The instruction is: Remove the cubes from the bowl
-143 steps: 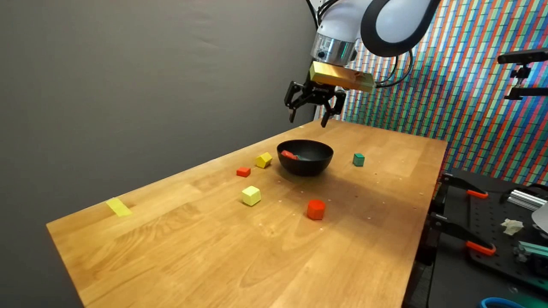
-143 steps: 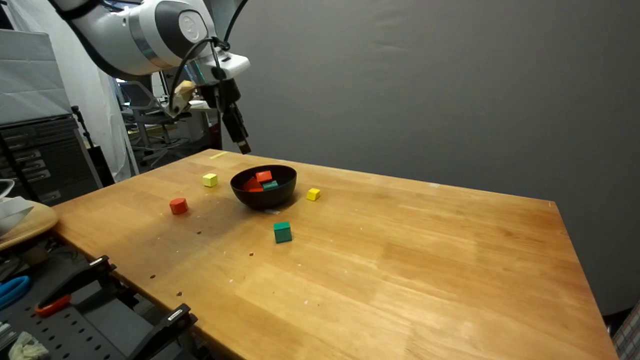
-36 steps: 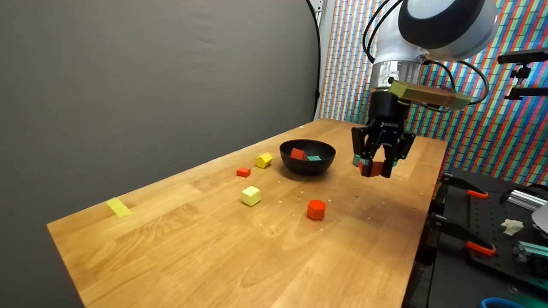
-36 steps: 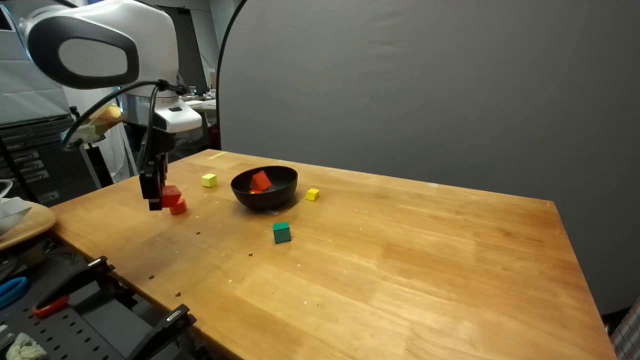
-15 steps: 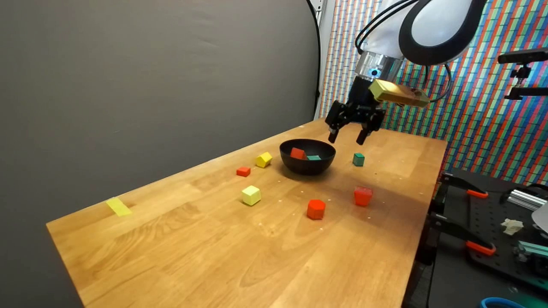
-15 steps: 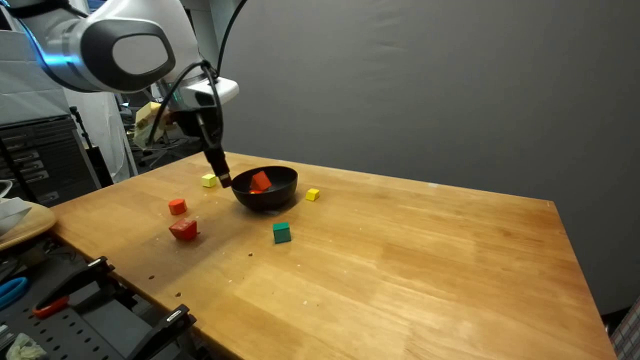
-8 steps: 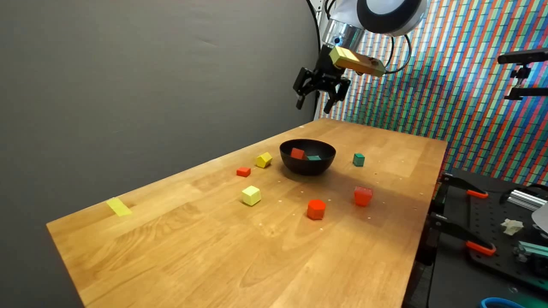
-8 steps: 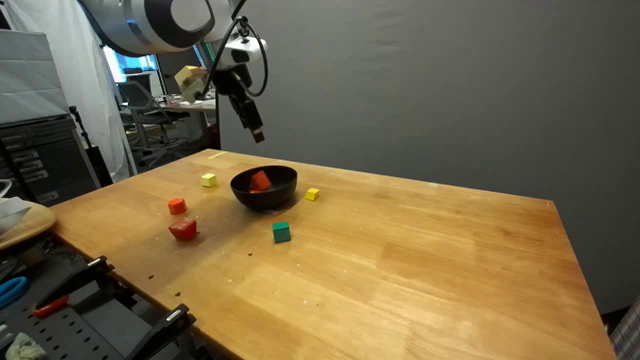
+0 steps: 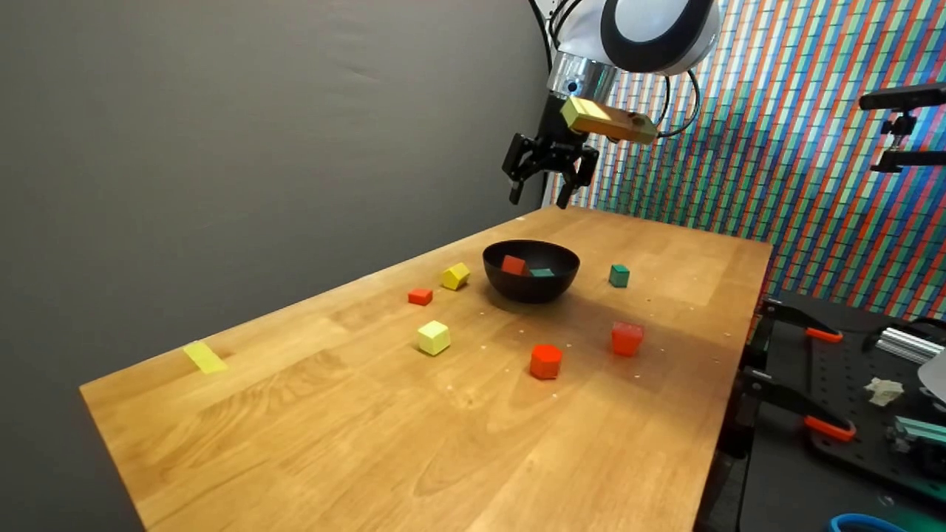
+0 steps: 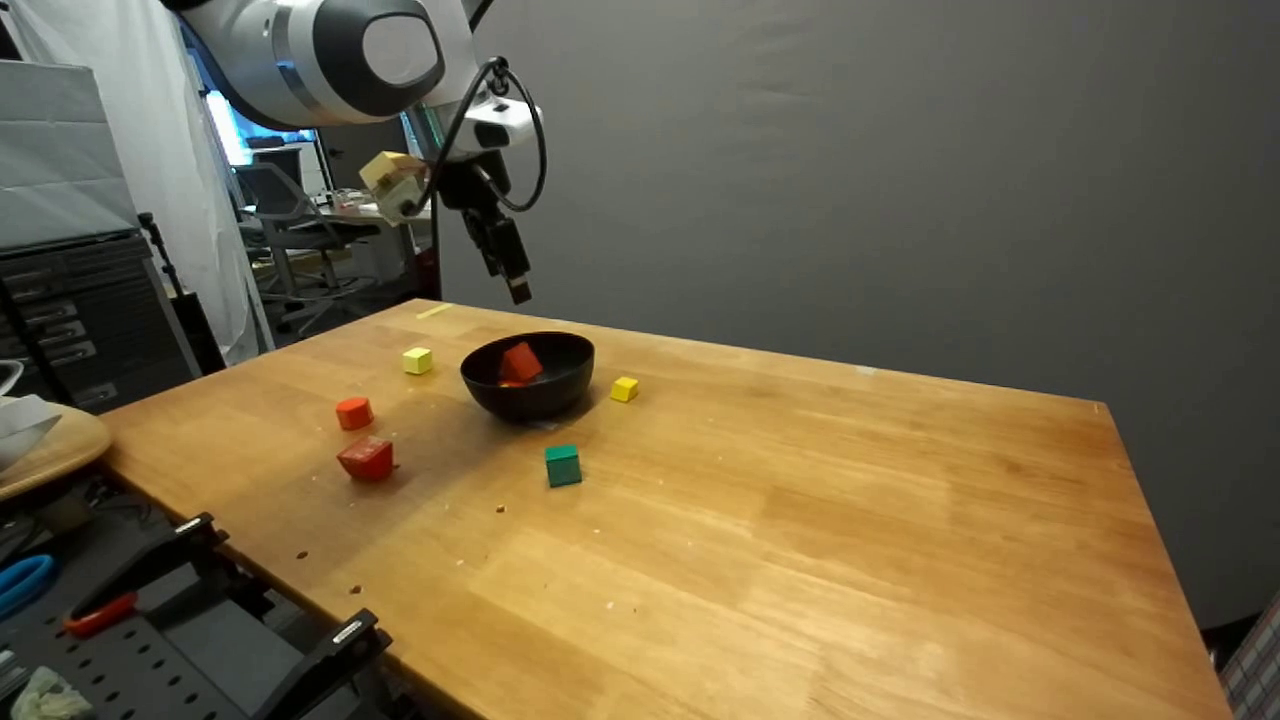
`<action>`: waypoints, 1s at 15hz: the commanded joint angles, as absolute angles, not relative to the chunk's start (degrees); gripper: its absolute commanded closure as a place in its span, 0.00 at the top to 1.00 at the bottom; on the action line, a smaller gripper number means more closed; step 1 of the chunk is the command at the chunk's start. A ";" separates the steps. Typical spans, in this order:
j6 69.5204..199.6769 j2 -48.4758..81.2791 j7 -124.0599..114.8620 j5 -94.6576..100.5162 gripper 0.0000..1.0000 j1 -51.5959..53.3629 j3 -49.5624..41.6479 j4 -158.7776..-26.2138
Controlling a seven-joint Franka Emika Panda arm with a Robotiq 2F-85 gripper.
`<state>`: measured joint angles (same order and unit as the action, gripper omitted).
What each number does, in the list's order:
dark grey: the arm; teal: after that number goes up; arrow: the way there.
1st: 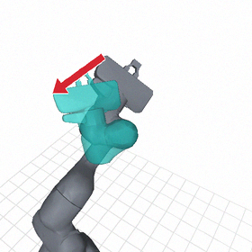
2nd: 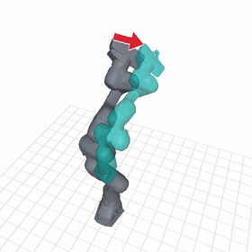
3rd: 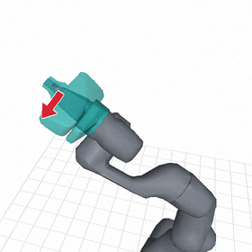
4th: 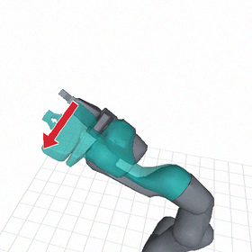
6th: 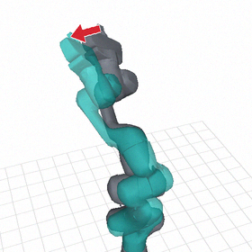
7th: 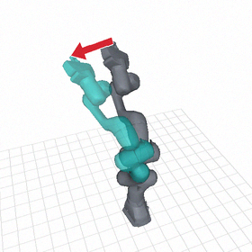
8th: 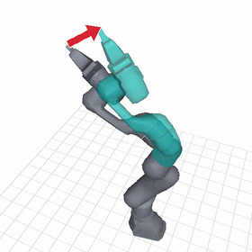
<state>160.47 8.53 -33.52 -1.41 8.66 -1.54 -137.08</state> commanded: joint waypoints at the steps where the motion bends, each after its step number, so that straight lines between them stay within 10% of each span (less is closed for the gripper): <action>1: 158.04 10.35 -28.11 -3.23 0.99 7.10 -0.22 -135.07; 15: 156.00 26.04 -16.51 -2.96 1.00 7.23 0.35 -123.59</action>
<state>157.59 22.96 -18.52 -3.59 6.98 0.41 -127.17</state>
